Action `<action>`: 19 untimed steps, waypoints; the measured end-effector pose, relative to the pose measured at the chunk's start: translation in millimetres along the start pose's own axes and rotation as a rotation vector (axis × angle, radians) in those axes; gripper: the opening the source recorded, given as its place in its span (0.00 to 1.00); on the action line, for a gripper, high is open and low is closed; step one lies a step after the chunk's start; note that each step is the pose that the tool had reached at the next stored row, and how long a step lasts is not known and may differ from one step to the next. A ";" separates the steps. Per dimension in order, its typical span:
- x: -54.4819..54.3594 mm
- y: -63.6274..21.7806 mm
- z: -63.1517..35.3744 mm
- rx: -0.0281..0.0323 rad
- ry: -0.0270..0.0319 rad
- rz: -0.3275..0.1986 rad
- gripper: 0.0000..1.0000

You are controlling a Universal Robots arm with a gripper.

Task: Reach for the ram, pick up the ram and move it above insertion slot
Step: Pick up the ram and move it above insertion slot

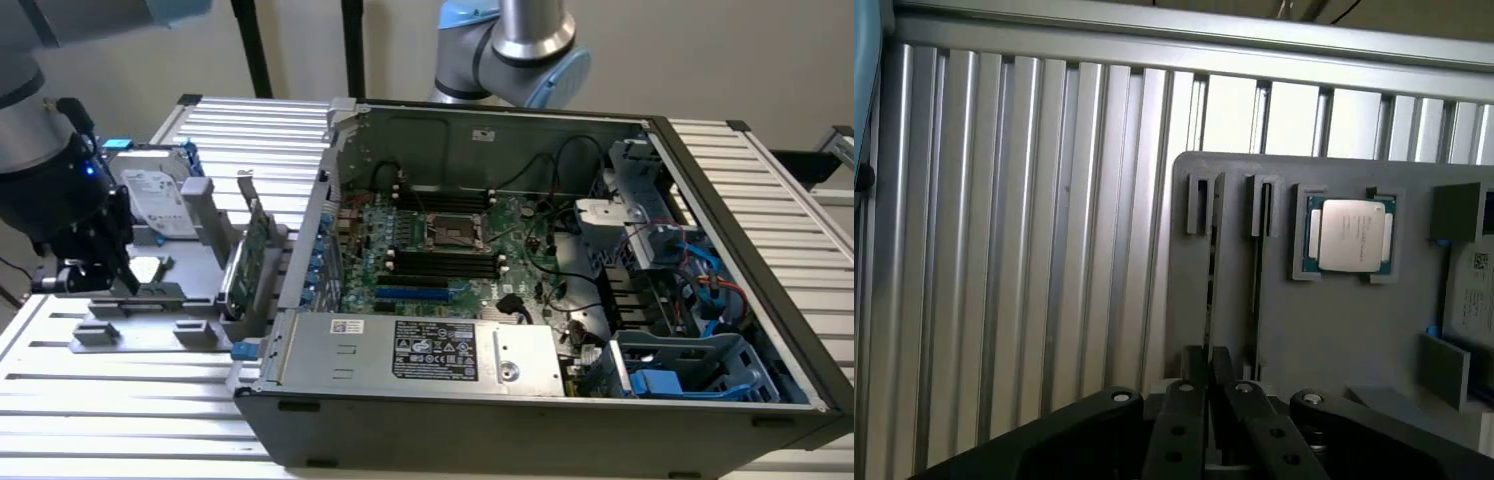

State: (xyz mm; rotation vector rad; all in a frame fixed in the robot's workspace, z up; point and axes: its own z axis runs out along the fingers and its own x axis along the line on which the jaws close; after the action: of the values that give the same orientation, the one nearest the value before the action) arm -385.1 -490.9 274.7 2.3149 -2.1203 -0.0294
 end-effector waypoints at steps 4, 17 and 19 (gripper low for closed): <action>0.6 -6.4 -18.5 0.0001 -0.0002 0.000 0.14; 6.4 -60.4 -67.0 0.0017 -0.0213 0.000 0.14; 7.2 -69.4 -74.3 0.0022 -0.0252 0.000 0.14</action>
State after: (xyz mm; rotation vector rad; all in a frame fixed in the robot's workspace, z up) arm -314.2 -492.8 347.9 2.3285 -2.1324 -0.0565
